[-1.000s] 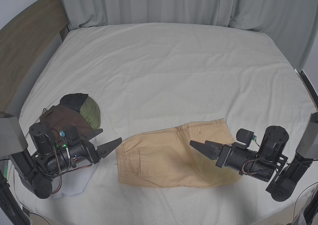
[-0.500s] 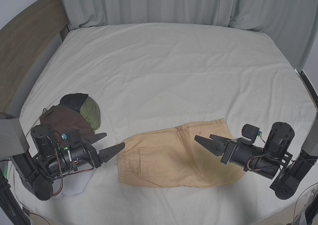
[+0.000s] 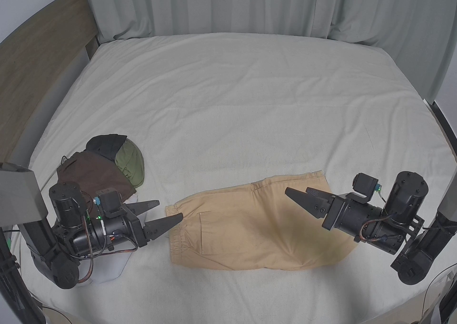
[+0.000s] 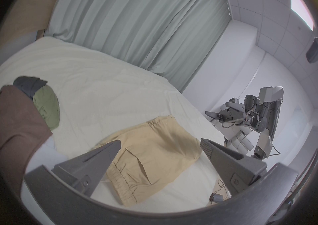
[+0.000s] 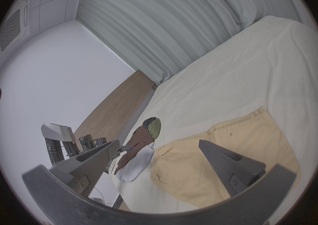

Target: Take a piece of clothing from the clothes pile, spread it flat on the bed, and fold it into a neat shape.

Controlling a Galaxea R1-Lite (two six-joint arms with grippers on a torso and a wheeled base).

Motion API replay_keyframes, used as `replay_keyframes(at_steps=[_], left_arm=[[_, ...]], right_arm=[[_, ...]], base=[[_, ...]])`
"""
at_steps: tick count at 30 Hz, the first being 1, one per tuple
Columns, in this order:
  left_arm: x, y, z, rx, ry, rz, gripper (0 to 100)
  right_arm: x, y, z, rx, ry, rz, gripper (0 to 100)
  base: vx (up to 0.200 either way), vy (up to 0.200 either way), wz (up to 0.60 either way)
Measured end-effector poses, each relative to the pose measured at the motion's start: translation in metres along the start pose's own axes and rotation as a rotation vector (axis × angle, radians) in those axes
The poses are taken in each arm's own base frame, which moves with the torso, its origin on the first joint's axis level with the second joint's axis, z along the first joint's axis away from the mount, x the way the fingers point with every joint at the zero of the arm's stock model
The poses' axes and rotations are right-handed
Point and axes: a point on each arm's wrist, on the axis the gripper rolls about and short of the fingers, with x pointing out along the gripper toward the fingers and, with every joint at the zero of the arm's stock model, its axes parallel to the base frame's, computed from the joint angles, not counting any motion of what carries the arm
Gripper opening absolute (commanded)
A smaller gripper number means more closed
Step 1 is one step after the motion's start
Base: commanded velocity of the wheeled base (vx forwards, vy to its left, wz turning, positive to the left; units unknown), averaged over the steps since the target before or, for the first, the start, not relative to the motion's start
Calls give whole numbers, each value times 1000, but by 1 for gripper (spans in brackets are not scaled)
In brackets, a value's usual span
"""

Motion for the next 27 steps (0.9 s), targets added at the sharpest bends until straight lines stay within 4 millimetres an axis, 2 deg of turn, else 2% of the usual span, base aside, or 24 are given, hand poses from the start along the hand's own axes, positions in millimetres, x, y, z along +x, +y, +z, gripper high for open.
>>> replay_keyframes(at_steps=[11,27], left_arm=[[9,12,-22,-68,78,12,100],[24,33,-66,-184,209,49,100]], right_arm=[[2,-2,-4,3,16,-7,100],[4,-5,-7,7,28,-14,100]], base=[[0,0,0],[0,0,0]])
